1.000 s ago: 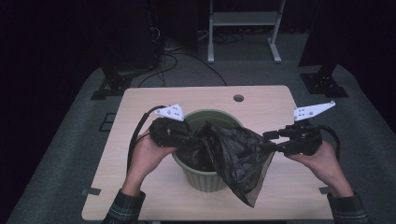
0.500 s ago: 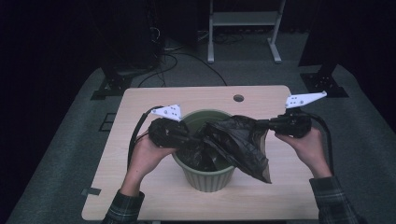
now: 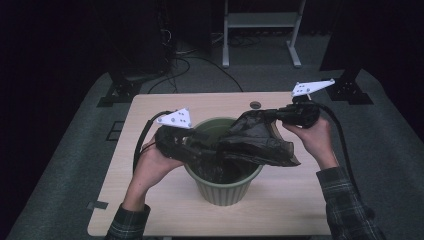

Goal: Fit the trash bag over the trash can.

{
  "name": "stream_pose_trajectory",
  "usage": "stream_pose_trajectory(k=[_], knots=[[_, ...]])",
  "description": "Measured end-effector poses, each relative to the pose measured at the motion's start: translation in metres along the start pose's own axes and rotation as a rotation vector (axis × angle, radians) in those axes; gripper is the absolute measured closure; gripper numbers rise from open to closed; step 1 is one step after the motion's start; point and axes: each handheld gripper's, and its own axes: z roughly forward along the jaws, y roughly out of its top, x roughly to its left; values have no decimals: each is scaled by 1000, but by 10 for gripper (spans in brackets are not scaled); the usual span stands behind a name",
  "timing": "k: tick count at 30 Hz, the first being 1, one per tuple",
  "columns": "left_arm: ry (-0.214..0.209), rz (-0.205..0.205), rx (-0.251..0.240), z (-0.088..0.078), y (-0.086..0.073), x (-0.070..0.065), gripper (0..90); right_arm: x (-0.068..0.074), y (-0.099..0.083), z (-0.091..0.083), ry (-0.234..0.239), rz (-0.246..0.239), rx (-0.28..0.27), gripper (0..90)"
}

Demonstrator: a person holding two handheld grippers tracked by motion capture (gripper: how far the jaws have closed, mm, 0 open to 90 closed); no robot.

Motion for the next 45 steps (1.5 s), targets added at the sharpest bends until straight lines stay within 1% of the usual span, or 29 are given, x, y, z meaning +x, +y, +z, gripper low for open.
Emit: stream_pose_trajectory(k=[1, 2, 3, 4, 5, 6, 10, 11, 12, 13, 14, 15, 16, 21, 24, 26, 27, 28, 29, 31, 32, 35, 36, 38, 39, 40, 42, 44, 45], knots=[[0, 0, 0, 0, 0, 0, 362, 0, 0, 0, 0, 0, 0, 896], [-8, 21, -1, 4, 8, -3, 359, 1, -1, 2, 7, 0, -2, 896], [-8, 21, -1, 4, 8, -3, 359, 1, -1, 2, 7, 0, -2, 896], [-25, 44, 6, 10, 16, -6, 359, 2, -1, 4, 14, -1, -5, 897], [-33, 53, 5, 14, 19, -8, 359, 3, -1, 5, 14, -2, -6, 897], [-33, 53, 5, 14, 19, -8, 359, 3, -1, 6, 17, 0, -7, 896], [-64, 83, 1, 34, 33, -14, 344, 4, -2, 8, 24, 0, -7, 896], [-64, 83, 1, 34, 33, -14, 341, 4, -2, 8, 24, 0, -7, 896], [-68, 89, -6, 41, 36, -15, 339, 4, -2, 8, 26, 2, -8, 896], [-68, 89, -6, 41, 36, -15, 339, 4, -2, 8, 26, 2, -8, 896], [-75, 96, -10, 46, 40, -15, 339, 4, -2, 9, 28, 3, -12, 896], [-75, 96, -10, 46, 40, -15, 340, 4, -2, 9, 28, 3, -12, 896], [-82, 103, -6, 51, 44, -15, 340, 5, -2, 9, 32, 4, -14, 896], [-90, 109, -4, 60, 49, -14, 350, 6, -2, 11, 36, 5, -12, 896], [-80, 109, 16, 65, 51, -13, 405, 6, -2, 12, 41, 6, -16, 896], [-95, 106, 30, 67, 51, -12, 542, 7, -2, 12, 44, 3, -16, 895], [-107, 101, 35, 67, 50, -12, 633, 7, -2, 12, 45, 2, -15, 895], [-107, 98, 43, 67, 50, -12, 762, 9, -3, 12, 44, -1, -16, 847], [-105, 98, 47, 67, 49, -12, 762, 9, -3, 12, 44, -1, -16, 847], [-111, 85, 53, 64, 45, -11, 851, 9, -4, 9, 41, 8, -21, 758], [-105, 83, 54, 62, 43, -11, 871, 10, -5, 6, 38, 10, -26, 690], [-80, 59, 44, 55, 36, -8, 882, 9, -10, -4, 25, 19, -48, 588], [-68, 46, 45, 51, 31, -7, 882, 9, -15, -13, 21, 33, -55, 554], [-60, 40, 40, 47, 29, -6, 882, 10, -19, -21, 16, 37, -59, 538], [-46, 24, 30, 41, 24, -4, 882, 12, -22, -26, 16, 36, -63, 534], [-46, 24, 30, 41, 24, -4, 882, 12, -22, -26, 16, 36, -63, 534], [-30, 4, 23, 36, 19, -2, 883, 15, -27, -35, 25, 45, -69, 516], [-19, -8, 16, 32, 16, 1, 883, 21, -33, -44, 26, 47, -70, 502], [-12, -15, 11, 29, 14, 2, 883, 27, -37, -51, 29, 50, -66, 480]])
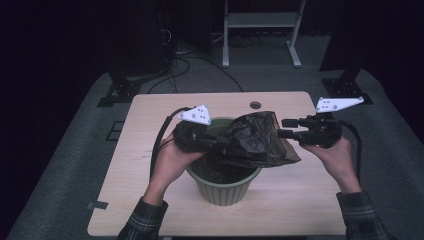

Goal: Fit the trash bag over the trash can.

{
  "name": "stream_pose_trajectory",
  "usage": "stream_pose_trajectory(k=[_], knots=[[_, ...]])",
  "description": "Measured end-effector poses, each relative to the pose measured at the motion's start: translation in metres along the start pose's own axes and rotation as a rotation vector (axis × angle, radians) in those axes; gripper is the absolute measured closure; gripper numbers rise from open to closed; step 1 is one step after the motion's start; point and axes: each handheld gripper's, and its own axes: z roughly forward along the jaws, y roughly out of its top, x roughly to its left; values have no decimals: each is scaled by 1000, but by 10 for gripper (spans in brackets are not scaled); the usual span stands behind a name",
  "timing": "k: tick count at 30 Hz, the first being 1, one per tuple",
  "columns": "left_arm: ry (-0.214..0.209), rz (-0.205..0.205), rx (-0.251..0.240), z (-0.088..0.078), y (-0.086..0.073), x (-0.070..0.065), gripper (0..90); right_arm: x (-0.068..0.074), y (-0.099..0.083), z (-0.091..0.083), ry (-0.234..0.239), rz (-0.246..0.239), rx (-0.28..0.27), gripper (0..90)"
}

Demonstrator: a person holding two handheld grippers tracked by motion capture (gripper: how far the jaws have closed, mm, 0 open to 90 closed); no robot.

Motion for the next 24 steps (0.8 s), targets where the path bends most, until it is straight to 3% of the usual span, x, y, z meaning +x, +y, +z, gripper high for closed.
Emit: stream_pose_trajectory(k=[5, 13, 21, 24], knots=[[8, -13, -5, -2, -3, 2, 883, 12, -8, -14, 0, -3, -5, 474], [11, -24, -2, -2, -5, 3, 882, 32, -19, -41, 42, 7, -40, 452], [6, -28, -7, -1, -4, 3, 882, 46, -26, -39, 102, -8, -41, 473], [4, -24, -8, -1, -3, 3, 882, 51, -26, -29, 131, -31, -22, 574]])
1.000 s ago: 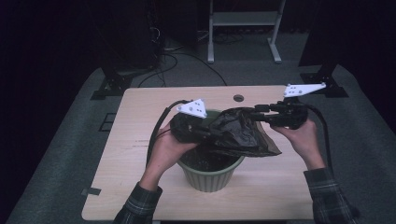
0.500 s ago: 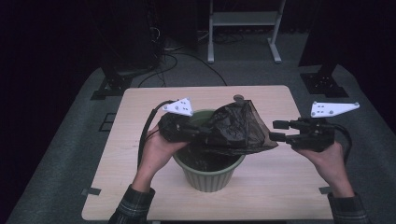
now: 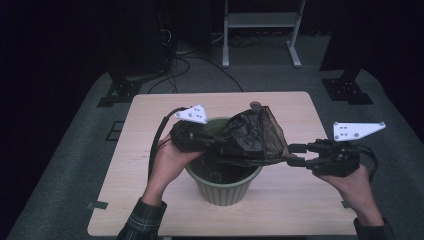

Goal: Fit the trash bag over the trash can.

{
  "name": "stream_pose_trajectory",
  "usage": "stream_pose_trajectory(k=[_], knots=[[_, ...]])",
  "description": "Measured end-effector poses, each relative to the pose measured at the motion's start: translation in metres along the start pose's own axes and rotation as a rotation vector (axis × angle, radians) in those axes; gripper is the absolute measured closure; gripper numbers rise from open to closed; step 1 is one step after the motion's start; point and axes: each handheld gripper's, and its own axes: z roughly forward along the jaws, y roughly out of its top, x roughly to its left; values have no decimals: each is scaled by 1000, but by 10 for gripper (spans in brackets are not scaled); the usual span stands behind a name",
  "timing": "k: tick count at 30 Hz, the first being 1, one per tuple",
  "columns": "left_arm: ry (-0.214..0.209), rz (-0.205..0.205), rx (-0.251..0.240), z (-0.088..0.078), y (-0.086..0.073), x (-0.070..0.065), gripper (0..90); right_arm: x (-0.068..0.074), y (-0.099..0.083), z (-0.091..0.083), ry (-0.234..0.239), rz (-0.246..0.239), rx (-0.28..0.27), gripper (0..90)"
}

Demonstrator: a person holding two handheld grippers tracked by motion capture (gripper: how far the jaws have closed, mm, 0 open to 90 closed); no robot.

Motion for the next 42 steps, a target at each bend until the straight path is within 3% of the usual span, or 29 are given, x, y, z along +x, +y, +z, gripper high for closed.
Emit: stream_pose_trajectory(k=[2, 3, 7, 10, 17, 25, 30, 42], knots=[[-4, -2, -4, -1, 0, 0, 882, 0, 0, 3, 4, 1, 11, 616], [-3, 0, -6, -2, 0, 0, 883, -1, -1, 7, 14, -3, 27, 705], [8, -11, -20, -10, -3, 2, 891, -1, -5, 11, 16, -24, 37, 894], [12, -19, -29, -15, -5, 4, 894, -2, -6, 10, 13, -20, 34, 898], [67, -53, -52, -42, -20, 12, 896, -5, -13, 1, -10, -20, 34, 898], [133, -127, -74, -75, -50, 22, 896, -20, -29, -19, -58, 14, 27, 899], [167, -180, -91, -93, -72, 28, 897, -28, -36, -23, -78, 31, 29, 899], [192, -248, -102, -113, -105, 31, 898, -43, -56, -26, -103, 82, 50, 899]])
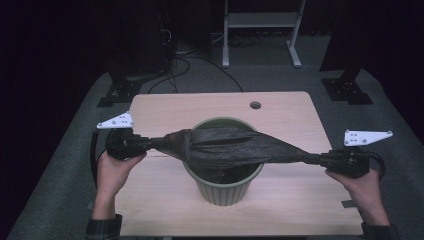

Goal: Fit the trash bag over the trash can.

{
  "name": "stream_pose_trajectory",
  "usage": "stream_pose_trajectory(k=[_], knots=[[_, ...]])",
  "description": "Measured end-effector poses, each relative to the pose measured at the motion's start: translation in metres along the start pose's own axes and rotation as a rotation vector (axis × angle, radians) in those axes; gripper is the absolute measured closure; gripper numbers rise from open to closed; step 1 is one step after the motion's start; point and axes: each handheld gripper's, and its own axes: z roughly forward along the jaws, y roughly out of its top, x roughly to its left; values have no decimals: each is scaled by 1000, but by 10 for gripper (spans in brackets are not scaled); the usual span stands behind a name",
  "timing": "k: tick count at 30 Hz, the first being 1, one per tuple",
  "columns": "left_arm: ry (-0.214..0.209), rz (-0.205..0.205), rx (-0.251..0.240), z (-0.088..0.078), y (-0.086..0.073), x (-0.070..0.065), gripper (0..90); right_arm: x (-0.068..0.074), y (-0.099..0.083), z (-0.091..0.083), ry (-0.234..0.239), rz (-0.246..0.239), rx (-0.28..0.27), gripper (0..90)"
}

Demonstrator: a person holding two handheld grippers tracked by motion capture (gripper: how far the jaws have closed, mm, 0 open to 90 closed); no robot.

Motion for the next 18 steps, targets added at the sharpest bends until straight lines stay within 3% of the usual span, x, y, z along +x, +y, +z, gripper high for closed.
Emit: stream_pose_trajectory(k=[5, 7, 8, 11, 13, 18], knots=[[-25, -15, -6, 0, -10, 0, 897, -3, -6, 0, 2, 13, 8, 899], [-25, -12, -12, -1, -12, -2, 820, -2, -6, 0, 0, 6, 11, 898], [-17, -7, -18, -2, -13, -3, 754, -1, -4, -2, 3, 2, 8, 823], [-4, 3, -48, -8, -13, -6, 611, 0, -2, -4, 6, -4, -3, 791], [2, 13, -76, -16, -11, -9, 565, 3, 3, -8, 11, -19, -21, 749], [1, 33, -94, -22, -6, -14, 485, 11, 13, -12, 23, -56, -57, 713]])
